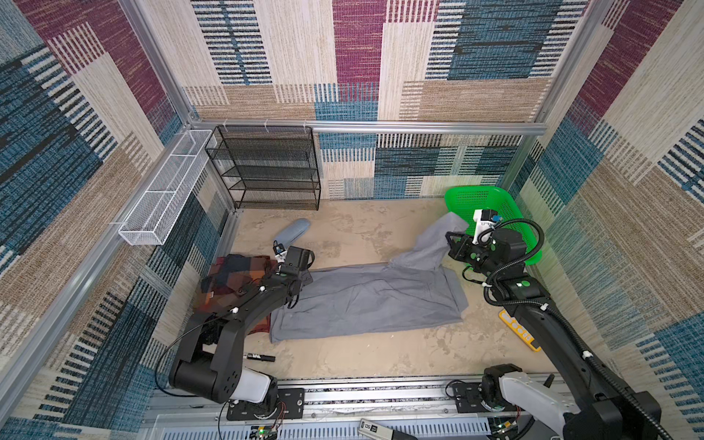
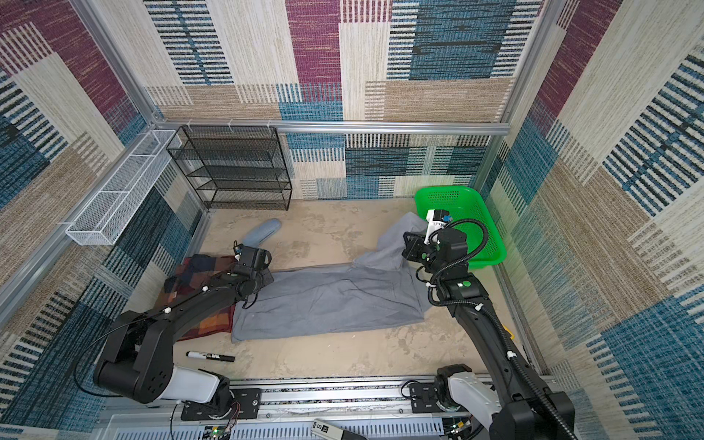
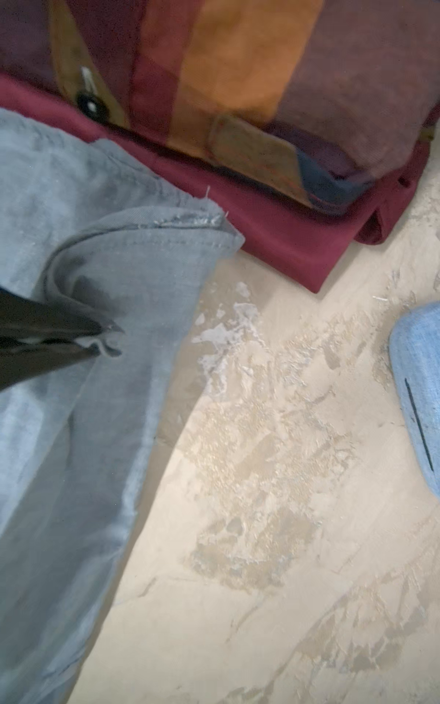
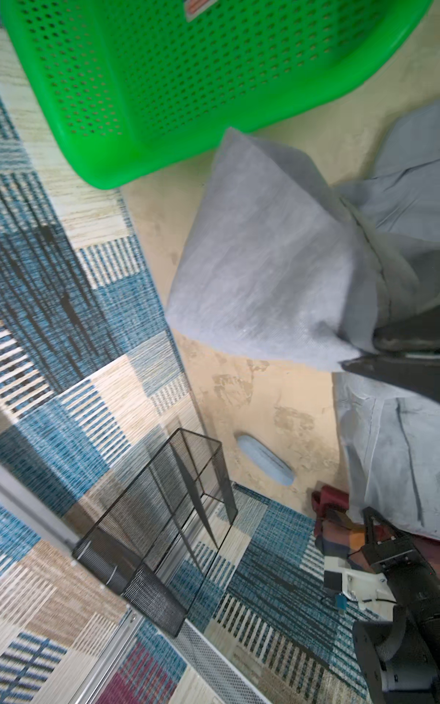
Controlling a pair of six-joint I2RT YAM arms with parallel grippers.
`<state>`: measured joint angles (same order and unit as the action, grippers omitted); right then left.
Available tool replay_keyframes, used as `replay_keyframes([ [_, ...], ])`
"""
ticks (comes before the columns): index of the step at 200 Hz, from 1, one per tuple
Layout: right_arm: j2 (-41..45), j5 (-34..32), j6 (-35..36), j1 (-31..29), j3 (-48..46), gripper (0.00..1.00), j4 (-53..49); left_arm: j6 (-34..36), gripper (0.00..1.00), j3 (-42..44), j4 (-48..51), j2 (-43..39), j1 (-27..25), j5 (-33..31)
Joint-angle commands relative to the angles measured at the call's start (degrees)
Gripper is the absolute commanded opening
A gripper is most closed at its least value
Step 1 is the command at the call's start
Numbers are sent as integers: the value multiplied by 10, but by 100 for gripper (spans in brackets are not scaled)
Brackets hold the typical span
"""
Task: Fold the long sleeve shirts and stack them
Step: 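Fold the far edge over the shirt body toward the robot with both grippers, then open the right gripper and move it to the folded shirt's middle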
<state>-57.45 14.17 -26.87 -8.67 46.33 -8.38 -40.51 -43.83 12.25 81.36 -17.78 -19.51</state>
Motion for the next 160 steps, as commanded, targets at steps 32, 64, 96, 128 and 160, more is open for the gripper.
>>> replay_keyframes([
  [32, 37, -24, 5, -2, -50, 0, -52, -24, 11, 58, -29, -54, -9, -4],
  [64, 49, -16, 9, -3, -63, 0, -68, -45, 40, 81, -1, -105, -16, -16],
  [96, 53, -14, 12, -7, -73, 0, -82, -56, 62, 82, 36, -178, -17, -19],
  [128, 57, -11, 28, -22, -75, 0, -82, -58, 69, 53, 86, -195, -16, -20],
  [160, 47, 18, 49, -43, -42, 0, -28, -44, 70, 4, 149, -177, -16, -16],
])
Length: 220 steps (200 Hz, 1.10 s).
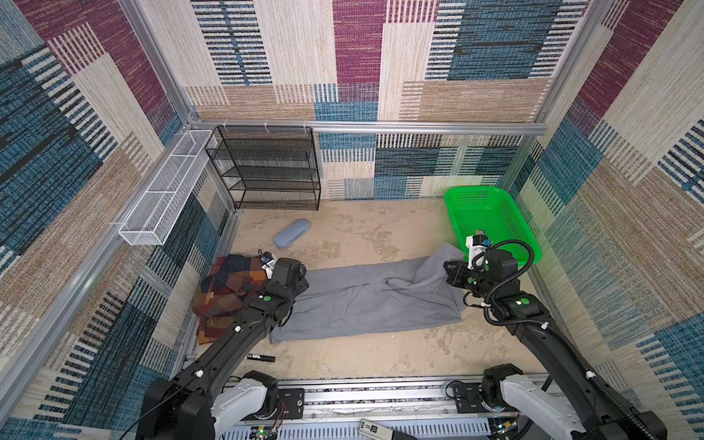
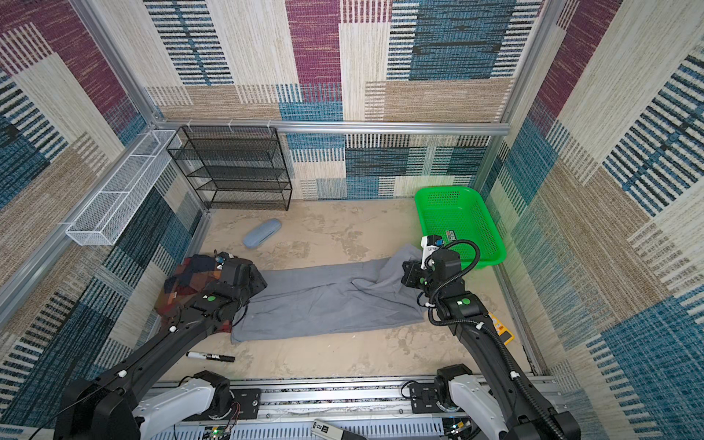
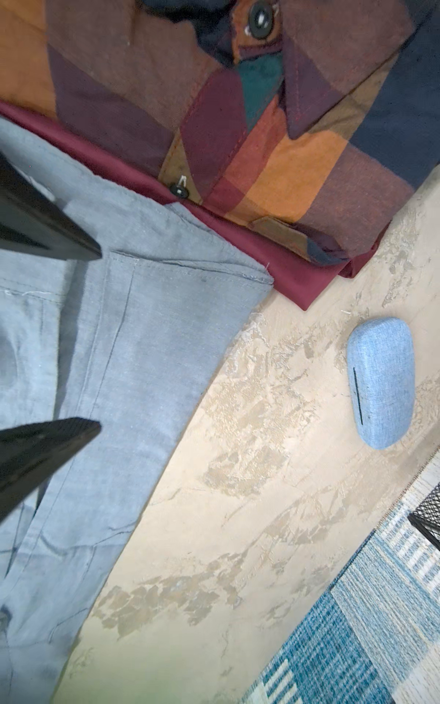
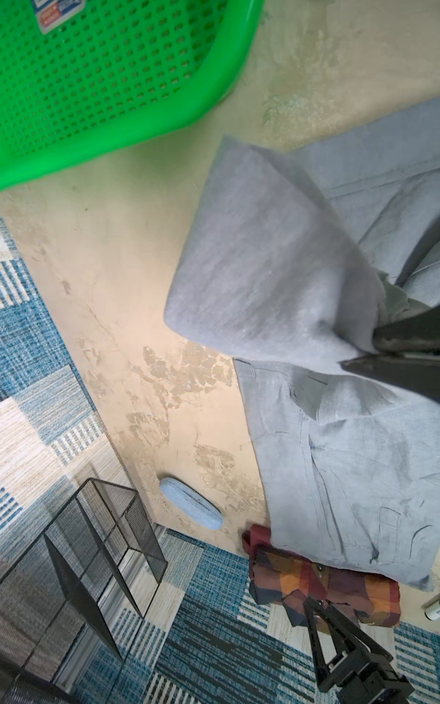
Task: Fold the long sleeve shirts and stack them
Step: 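Open the right gripper and move it to the folded shirt's middle, then press and smooth the folded grey shirt with the right gripper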
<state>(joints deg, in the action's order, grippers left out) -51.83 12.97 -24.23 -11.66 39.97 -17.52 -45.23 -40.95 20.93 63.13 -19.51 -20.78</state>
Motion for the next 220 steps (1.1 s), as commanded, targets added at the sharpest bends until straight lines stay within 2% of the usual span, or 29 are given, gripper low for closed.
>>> replay_keyframes([
  [1, -11, 35, 23, -15, 22, 0, 66, 4, 70, -26, 62, 5, 1, -2],
  [8, -28, 58, 27, -25, 30, 0, 79, 7, 70, -28, 64, 0, 1, 2],
  [26, -74, 63, 41, -80, 51, 0, 102, 4, 70, -27, 71, -21, 1, 8],
  [46, -113, 41, 70, -157, 67, 0, 126, 4, 70, -27, 82, -47, 1, 9],
  [66, -134, 34, 93, -210, 71, 0, 133, 10, 70, -27, 90, -67, 2, 8],
  [83, -135, 1, 98, -242, 65, 7, 115, 15, 70, -26, 94, -75, 1, 11],
  [113, -120, -4, 75, -279, 29, 24, 82, 11, 70, -12, 79, -76, 1, 27],
  [129, -110, -26, 40, -289, 19, 29, 29, 8, 71, -7, 71, -69, 1, 41],
  [144, -64, -33, 5, -290, -9, 32, 4, 10, 71, -9, 67, -61, 1, 57],
  [160, -5, -20, -24, -290, -44, 44, -6, 10, 71, -10, 63, -53, 1, 72],
  [179, 43, 4, -51, -290, -63, 47, -30, 7, 71, -6, 53, -45, 0, 90],
  [194, 59, -32, -85, -290, -60, 52, -61, 6, 71, -3, 45, -38, -2, 104],
  [208, 43, -52, -78, -290, -41, 53, -59, 4, 71, 4, 30, -29, -7, 112],
  [220, -5, -69, -52, -290, 1, 53, -63, 3, 71, 4, 23, -19, -11, 119],
])
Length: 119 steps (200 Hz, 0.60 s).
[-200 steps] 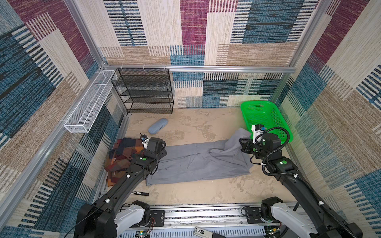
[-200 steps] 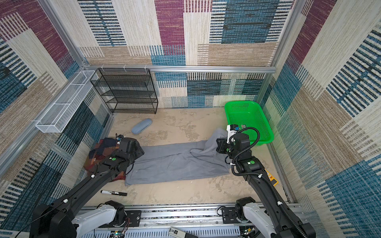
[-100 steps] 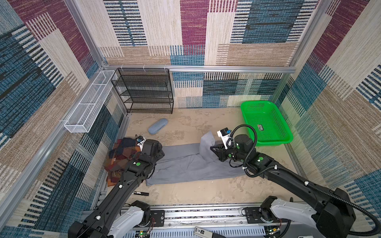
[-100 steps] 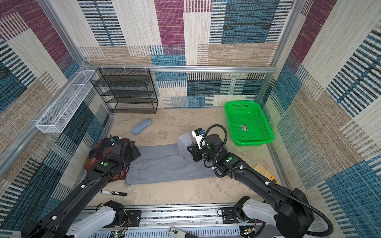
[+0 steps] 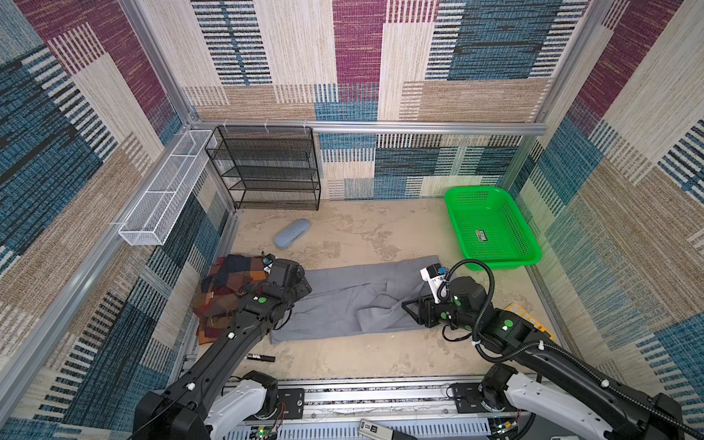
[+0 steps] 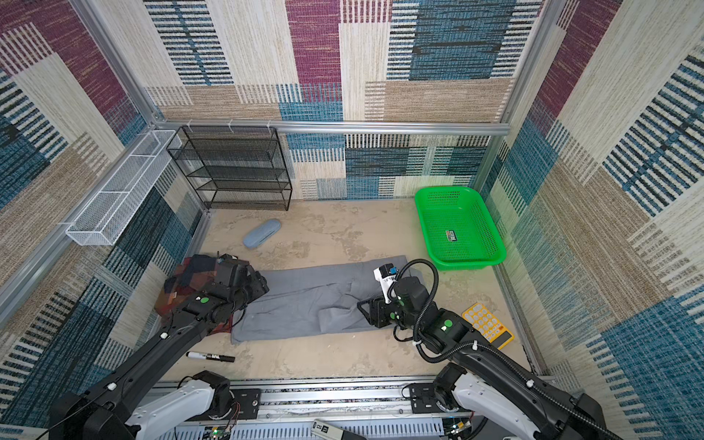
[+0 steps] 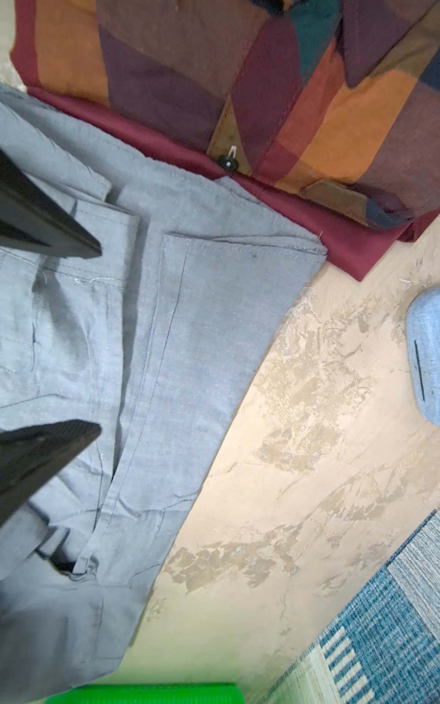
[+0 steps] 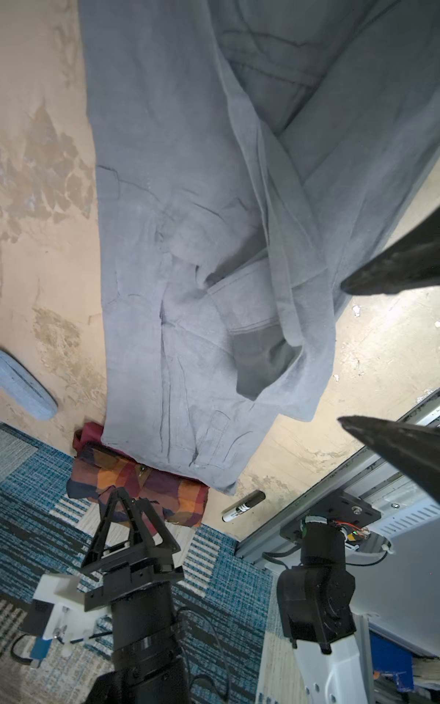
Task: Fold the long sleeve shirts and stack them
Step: 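Press and smooth the folded grey shirt with the right gripper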
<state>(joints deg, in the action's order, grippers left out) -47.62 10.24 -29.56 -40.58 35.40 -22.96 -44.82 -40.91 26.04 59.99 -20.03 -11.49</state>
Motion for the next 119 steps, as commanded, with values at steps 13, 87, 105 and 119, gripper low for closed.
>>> replay_keyframes([
  [13, -105, -39, 39, -1, 98, 52, -1, 1, 71, -1, -28, 25, -12, 28],
  [87, -372, 16, 94, -66, 199, 38, 32, 11, 71, -6, -22, 47, -23, 28],
  [105, -376, -5, 85, -90, 189, 26, 10, 15, 71, -6, -23, 50, -23, 30],
  [119, -348, -14, 64, -91, 149, 20, 9, 16, 71, -5, -28, 53, -23, 35],
])
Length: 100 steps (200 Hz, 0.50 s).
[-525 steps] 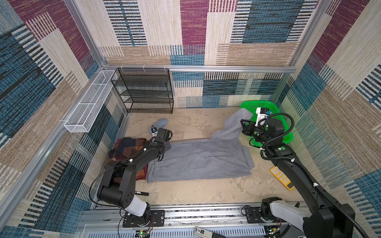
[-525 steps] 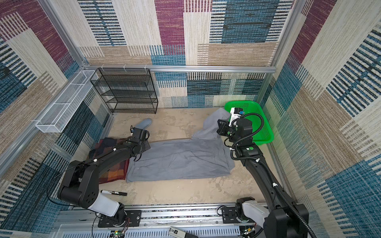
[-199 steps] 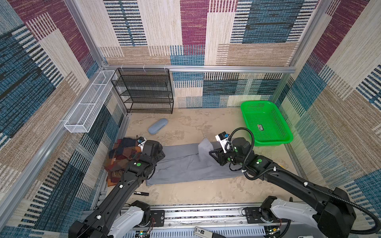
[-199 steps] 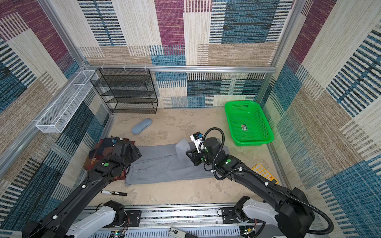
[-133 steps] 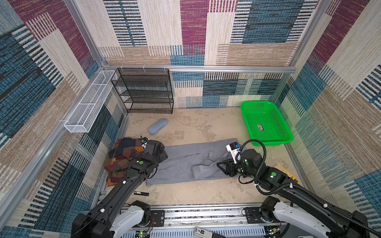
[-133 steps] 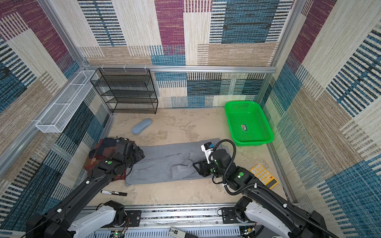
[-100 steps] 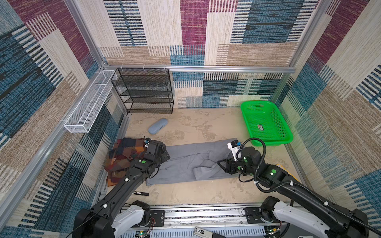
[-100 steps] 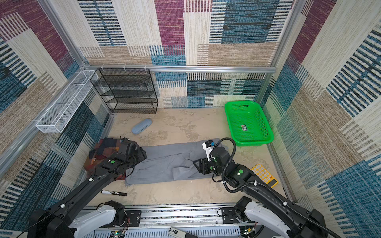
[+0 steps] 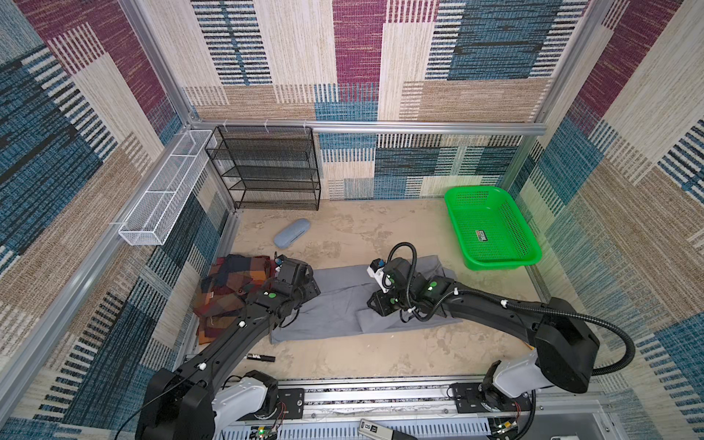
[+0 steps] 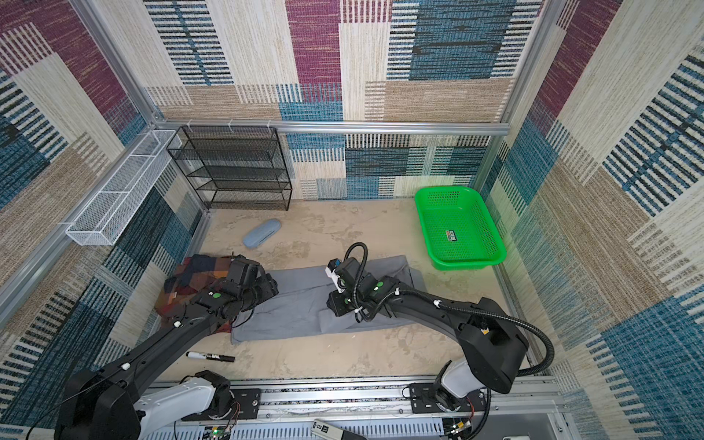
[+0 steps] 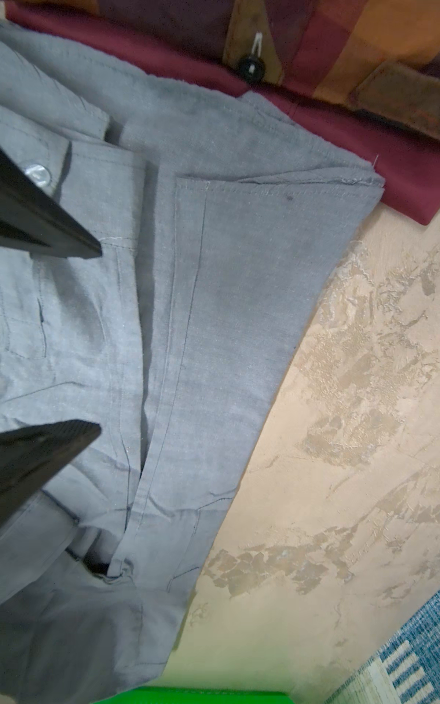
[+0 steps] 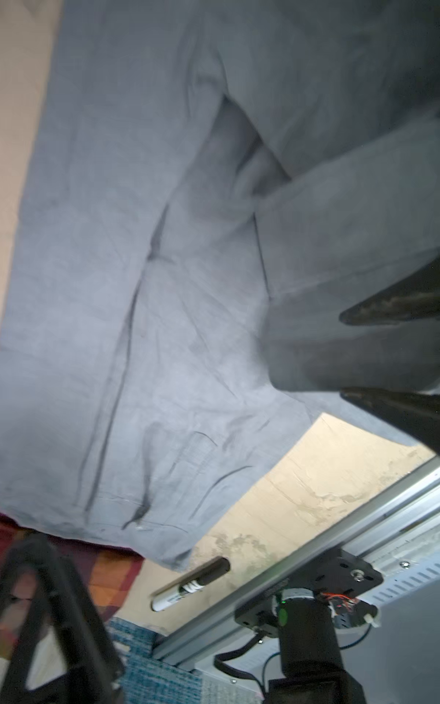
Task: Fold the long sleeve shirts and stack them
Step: 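Press and smooth the folded grey shirt with the right gripper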
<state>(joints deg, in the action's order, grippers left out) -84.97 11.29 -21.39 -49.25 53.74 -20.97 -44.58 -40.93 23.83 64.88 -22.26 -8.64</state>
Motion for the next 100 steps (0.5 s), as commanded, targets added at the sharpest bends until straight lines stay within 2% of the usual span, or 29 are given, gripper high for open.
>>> replay_keyframes([
  [1, 28, -25, -18, -4, -37, 20, -12, 13, 71, -5, -6, 4, -1, 7],
  [19, 74, -32, -38, -4, -87, 15, -34, 13, 71, -6, -10, 10, -2, 12],
  [63, 227, -13, -125, -4, -183, 13, -93, 8, 71, -8, -25, 30, -7, 33],
  [91, 298, -36, -172, -4, -172, 30, -145, 10, 71, -14, -28, 39, -14, 33],
  [100, 305, -39, -174, -4, -163, 40, -137, 10, 71, -14, -32, 42, -16, 34],
])
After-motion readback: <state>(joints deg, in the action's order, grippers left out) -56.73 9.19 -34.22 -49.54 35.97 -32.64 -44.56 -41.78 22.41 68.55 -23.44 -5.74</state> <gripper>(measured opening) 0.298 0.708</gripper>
